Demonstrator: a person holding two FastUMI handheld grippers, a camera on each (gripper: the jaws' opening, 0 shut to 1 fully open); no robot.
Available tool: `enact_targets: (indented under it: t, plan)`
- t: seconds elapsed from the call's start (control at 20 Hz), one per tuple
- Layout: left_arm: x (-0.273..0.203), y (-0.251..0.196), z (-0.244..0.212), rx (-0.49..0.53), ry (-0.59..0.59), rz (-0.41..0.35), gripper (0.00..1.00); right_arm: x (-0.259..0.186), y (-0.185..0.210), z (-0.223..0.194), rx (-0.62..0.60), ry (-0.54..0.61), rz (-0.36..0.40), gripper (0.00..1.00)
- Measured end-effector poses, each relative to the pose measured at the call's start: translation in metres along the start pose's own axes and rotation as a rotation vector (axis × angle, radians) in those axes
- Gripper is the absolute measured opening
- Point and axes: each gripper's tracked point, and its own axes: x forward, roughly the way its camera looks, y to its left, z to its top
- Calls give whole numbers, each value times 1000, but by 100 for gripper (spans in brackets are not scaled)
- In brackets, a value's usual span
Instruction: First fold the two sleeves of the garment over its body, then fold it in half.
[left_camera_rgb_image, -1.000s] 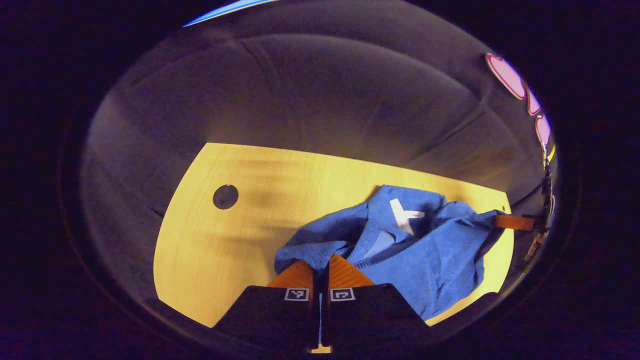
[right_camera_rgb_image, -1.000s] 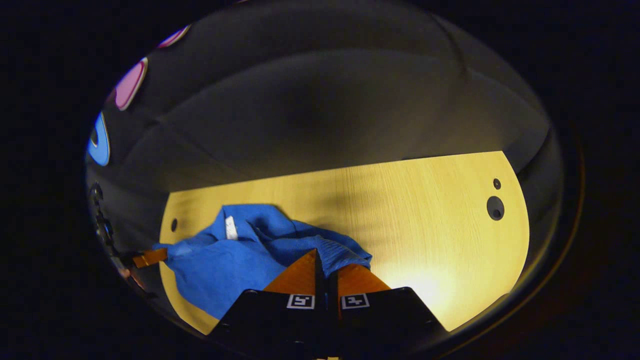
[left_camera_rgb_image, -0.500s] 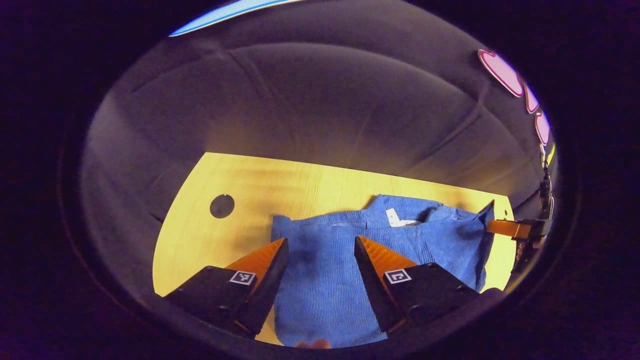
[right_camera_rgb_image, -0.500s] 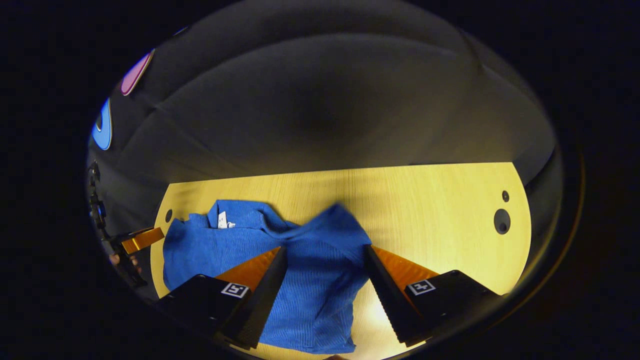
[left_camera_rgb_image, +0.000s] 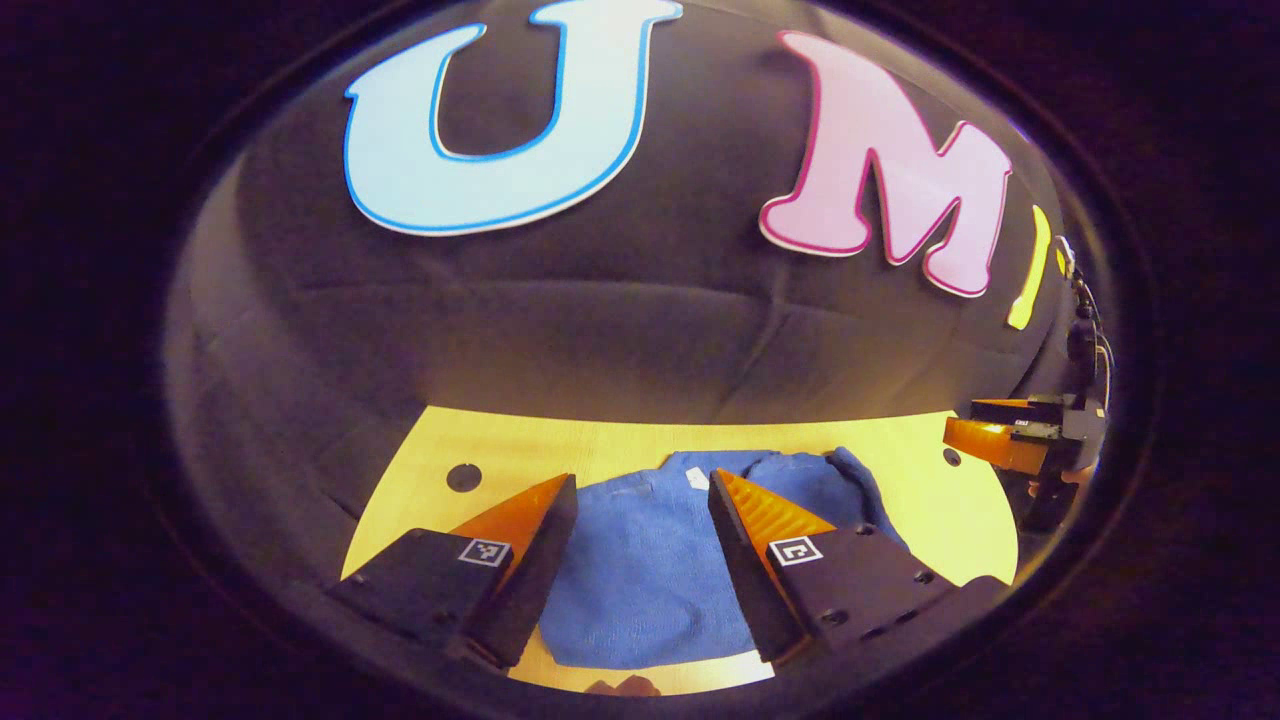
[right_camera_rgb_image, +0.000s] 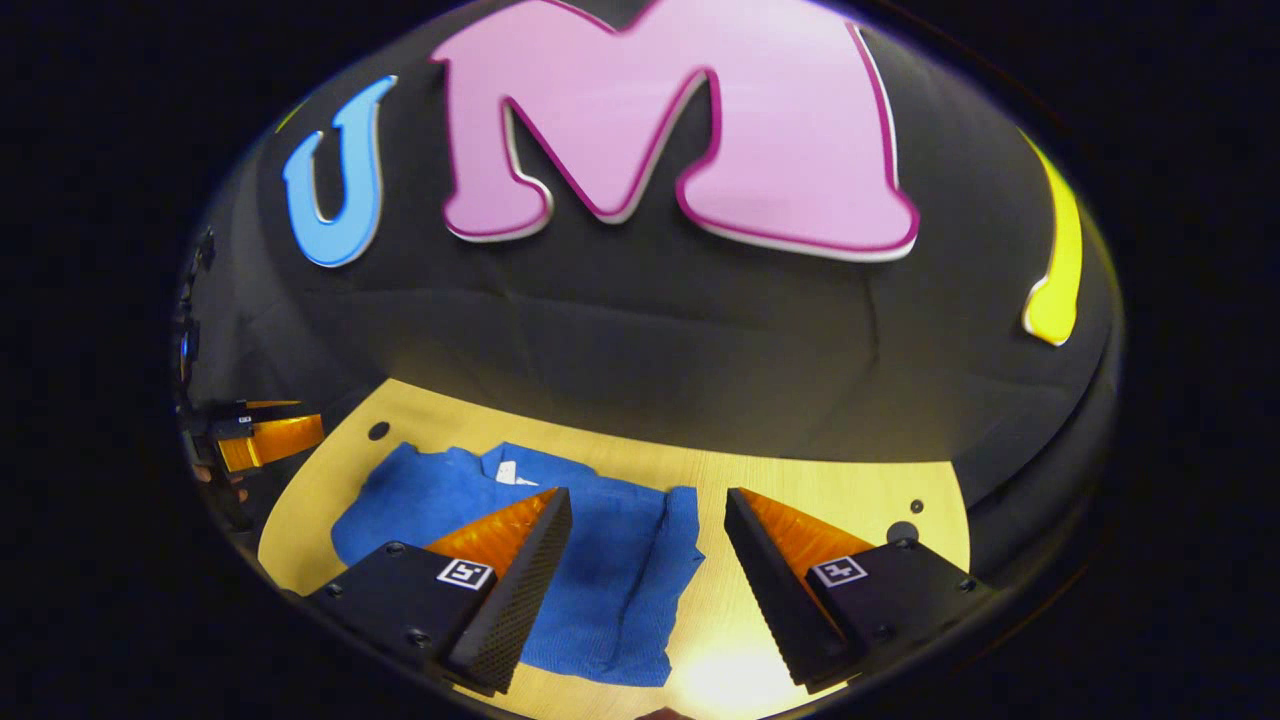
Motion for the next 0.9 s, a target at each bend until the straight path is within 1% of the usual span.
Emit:
enact_targets:
  t: [0.05,0.1,0.15,0.2,0.3,0.35,0.45,0.5,0.55,0.65,0.75,0.8,0.85,0.9]
  plan:
    - [-18,-6,3,22,-40,12,77,-24,9,4,-4,-39,11,99]
    - [-49,-18,10,57,-117,30,77,-48,15,8,-11,-81,13,99]
    - [-82,-32,12,73,-194,34,77,-81,18,9,-35,-122,6,99]
    - [-108,-42,10,79,-239,34,76,-108,22,11,-53,-162,-10,99]
    - [-145,-55,3,98,-298,37,76,-152,29,11,-51,-225,-25,99]
    - [-167,-63,-5,125,-334,32,76,-178,35,12,-46,-269,-39,98]
    - [-199,-78,-20,180,-375,40,76,-232,42,2,-50,-317,-77,98]
    - [-221,-86,-27,195,-432,47,76,-268,56,-7,-35,-349,-83,98]
    - [-245,-95,-36,196,-487,26,74,-294,62,-14,-31,-378,-96,98]
    - [-289,-101,-63,219,-513,6,75,-341,70,-28,-33,-416,-127,97]
    - [-326,-109,-76,229,-571,6,75,-381,84,-41,-25,-457,-146,97]
    - [-339,-114,-83,230,-590,1,79,-396,84,-48,-23,-471,-162,97]
    - [-356,-117,-95,226,-596,6,79,-416,84,-55,-11,-487,-184,97]
    - [-366,-118,-103,215,-599,11,79,-428,87,-62,11,-490,-182,97]
